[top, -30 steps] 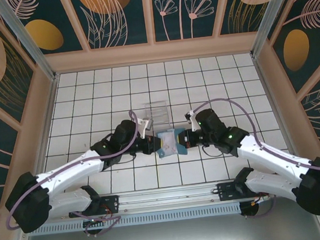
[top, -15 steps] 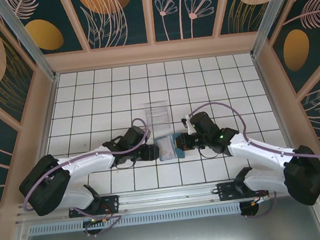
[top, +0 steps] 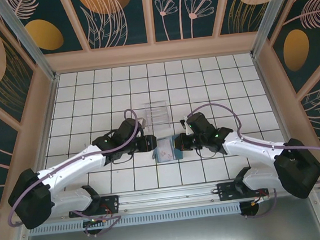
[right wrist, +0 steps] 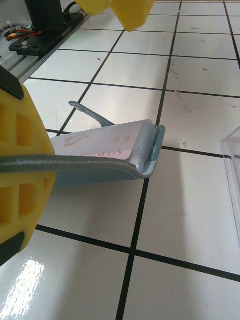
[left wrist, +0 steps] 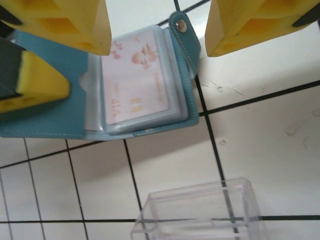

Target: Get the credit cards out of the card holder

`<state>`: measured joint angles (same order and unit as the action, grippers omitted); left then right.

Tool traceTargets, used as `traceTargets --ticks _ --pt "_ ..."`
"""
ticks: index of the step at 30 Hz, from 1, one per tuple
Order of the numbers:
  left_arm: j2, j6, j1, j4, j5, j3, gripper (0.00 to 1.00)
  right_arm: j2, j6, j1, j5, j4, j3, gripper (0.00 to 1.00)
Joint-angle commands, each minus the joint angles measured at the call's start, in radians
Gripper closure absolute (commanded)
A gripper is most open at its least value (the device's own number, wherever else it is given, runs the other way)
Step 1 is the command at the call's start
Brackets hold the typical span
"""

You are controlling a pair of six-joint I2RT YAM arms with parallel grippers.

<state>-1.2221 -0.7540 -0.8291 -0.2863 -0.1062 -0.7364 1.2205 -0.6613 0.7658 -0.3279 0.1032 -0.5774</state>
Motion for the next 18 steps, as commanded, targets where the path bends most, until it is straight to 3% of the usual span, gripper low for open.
traceTargets --ticks 1,6,12,18 --pt "0.03 -0.095 0.002 0.082 -0.103 0.003 0.51 0.012 -0.061 0.006 -0.029 -0.053 0.0 1.0" --pt "0.037 -0.21 -0.009 0.257 -0.164 0.085 0.56 0.038 -0.127 0.007 -0.052 -0.083 0.009 1.0" --pt "-0.054 -0.231 -0.04 0.29 -0.165 0.091 0.54 0.065 -0.185 0.006 -0.053 -0.09 0.014 1.0" --pt "-0.175 -0.246 -0.068 0.314 -0.144 0.059 0.6 0.098 -0.207 0.006 -0.057 -0.088 0.024 1.0"
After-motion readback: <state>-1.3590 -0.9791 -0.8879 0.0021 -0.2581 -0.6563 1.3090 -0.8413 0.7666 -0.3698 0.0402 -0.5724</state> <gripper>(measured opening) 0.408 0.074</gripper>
